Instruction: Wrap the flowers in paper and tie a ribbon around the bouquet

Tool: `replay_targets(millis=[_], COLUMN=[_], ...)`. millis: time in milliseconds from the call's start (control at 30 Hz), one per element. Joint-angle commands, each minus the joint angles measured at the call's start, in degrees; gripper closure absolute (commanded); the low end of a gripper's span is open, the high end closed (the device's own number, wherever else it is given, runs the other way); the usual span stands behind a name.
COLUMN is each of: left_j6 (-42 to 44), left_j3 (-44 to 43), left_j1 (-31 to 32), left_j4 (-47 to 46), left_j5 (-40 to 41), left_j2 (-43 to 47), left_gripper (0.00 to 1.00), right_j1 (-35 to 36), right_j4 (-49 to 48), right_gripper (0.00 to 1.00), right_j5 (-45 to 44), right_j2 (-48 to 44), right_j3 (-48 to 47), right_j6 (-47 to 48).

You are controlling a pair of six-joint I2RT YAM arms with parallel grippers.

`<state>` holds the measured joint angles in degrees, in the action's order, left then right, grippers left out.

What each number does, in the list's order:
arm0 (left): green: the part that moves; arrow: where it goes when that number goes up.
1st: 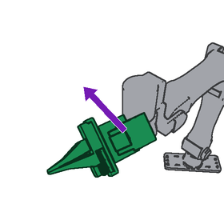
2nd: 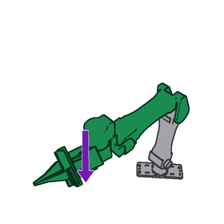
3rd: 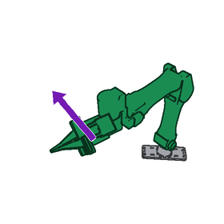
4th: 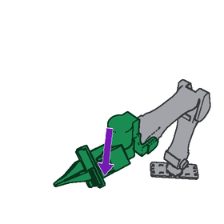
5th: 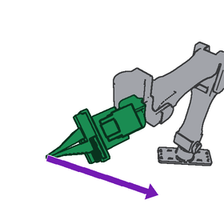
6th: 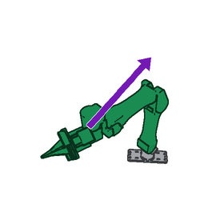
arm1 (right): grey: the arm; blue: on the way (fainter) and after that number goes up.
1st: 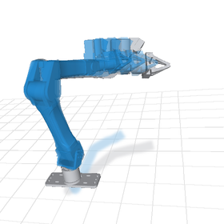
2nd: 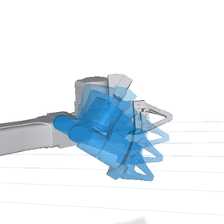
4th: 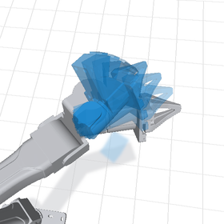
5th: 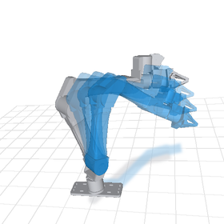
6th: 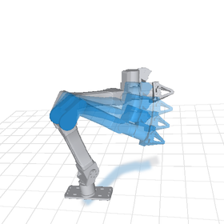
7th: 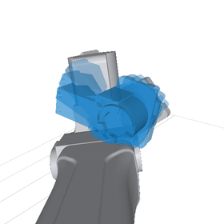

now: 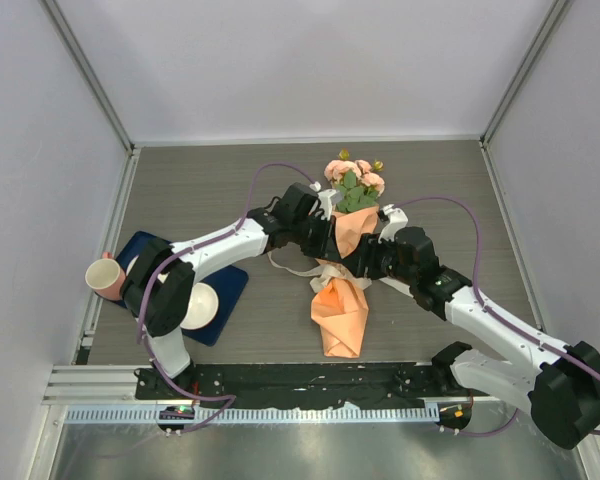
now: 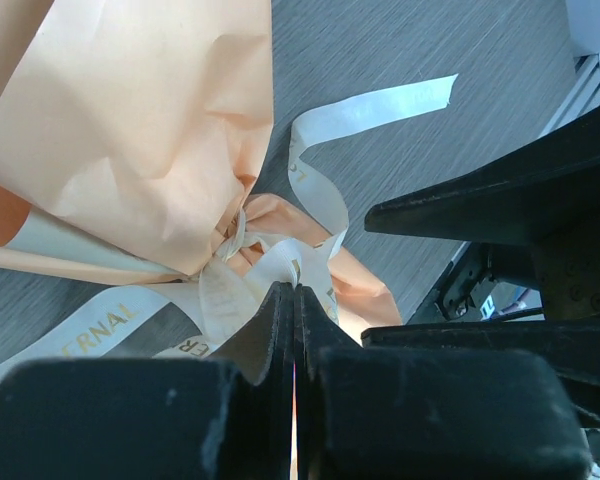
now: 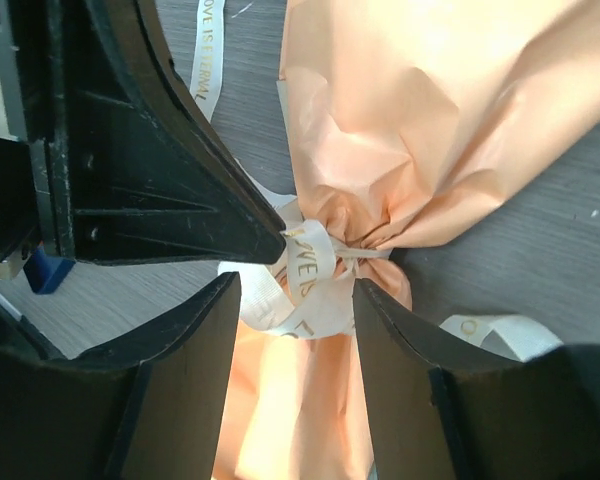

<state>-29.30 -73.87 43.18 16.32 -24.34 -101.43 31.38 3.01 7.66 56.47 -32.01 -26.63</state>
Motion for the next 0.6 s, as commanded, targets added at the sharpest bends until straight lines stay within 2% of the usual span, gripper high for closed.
replay_targets(millis=[0,267,567], left_j6=[-1.55,-5.50,-8.05], left_j3=[-2.42,-1.72,-0.75], left_j1=[-1.25,-2.57,-2.84], left_j4=[0.30,-2.42,-5.33], left_j5=[-3.79,-7.04,-8.27], left_j2=[-0.70,-1.67,-1.67], left_gripper=[1.00,1.00,1.00], right_j1=[-0.17,1.67,5.27], right_j4=[-8.36,-12.67,-14.26], right_gripper=[0.44,0.43,0.42], right_j5=[2.35,1.66,-4.13], right_j2=[1.36,7.24,10.86], right_j3=[0.11,0.37,0.28], right_j6=[8.79,7.82,7.82])
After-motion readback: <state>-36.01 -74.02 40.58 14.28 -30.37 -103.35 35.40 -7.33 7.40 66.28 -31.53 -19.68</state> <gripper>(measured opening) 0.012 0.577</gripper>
